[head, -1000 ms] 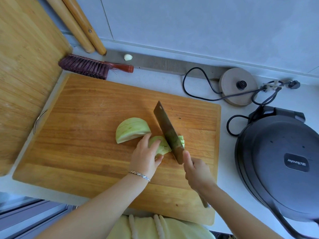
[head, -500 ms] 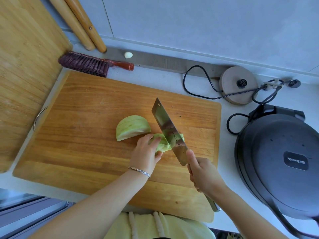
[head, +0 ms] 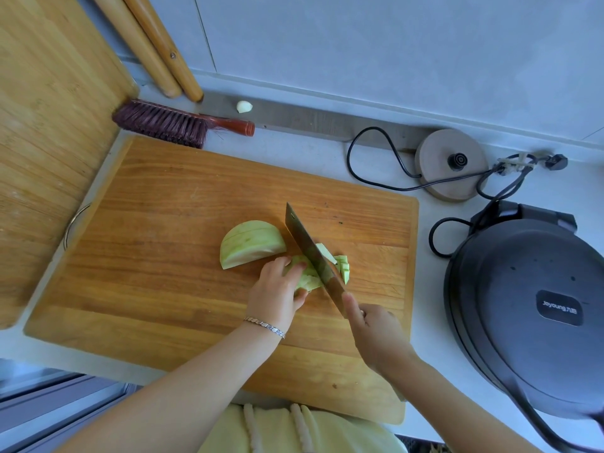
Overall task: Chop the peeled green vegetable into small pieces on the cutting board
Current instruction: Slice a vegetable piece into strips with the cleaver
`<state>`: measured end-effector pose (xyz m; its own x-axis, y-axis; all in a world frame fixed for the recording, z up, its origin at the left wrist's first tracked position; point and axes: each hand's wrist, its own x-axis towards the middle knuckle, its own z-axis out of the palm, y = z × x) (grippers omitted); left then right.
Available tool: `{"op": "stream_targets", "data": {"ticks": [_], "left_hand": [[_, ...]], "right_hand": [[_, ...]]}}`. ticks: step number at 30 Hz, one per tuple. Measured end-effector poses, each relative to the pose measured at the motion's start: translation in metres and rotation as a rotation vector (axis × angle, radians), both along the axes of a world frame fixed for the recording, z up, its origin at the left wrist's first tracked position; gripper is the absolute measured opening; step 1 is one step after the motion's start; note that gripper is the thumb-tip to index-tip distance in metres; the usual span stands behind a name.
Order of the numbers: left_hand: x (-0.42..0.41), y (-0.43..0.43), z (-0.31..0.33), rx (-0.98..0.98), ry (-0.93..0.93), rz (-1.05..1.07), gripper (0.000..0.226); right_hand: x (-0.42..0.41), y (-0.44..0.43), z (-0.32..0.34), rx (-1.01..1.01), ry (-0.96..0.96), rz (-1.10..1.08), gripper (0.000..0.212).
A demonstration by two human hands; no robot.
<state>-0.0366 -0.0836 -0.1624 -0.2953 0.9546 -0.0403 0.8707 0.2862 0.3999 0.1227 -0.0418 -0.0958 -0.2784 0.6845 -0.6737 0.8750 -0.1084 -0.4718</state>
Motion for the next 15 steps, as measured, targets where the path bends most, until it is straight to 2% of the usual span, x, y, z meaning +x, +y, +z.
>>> {"op": "stream_targets", "data": {"ticks": [3, 8, 15], "left_hand": [[0.0, -0.001, -0.001, -0.005, -0.007, 0.009, 0.053], [0.0, -0.004, 0.0, -0.003, -0.076, 0.045, 0.047], [-0.001, -0.001, 0.002, 0.0, -0.014, -0.027, 0.056]], "right_hand": [[-0.004, -0.001, -0.009, -0.017, 0.041, -0.038, 0.053], [0.005, 0.007, -0.005, -0.211, 0.214, -0.337, 0.055], [0.012, 0.006, 0.007, -0.16, 0.217, -0.225, 0.054]]}}
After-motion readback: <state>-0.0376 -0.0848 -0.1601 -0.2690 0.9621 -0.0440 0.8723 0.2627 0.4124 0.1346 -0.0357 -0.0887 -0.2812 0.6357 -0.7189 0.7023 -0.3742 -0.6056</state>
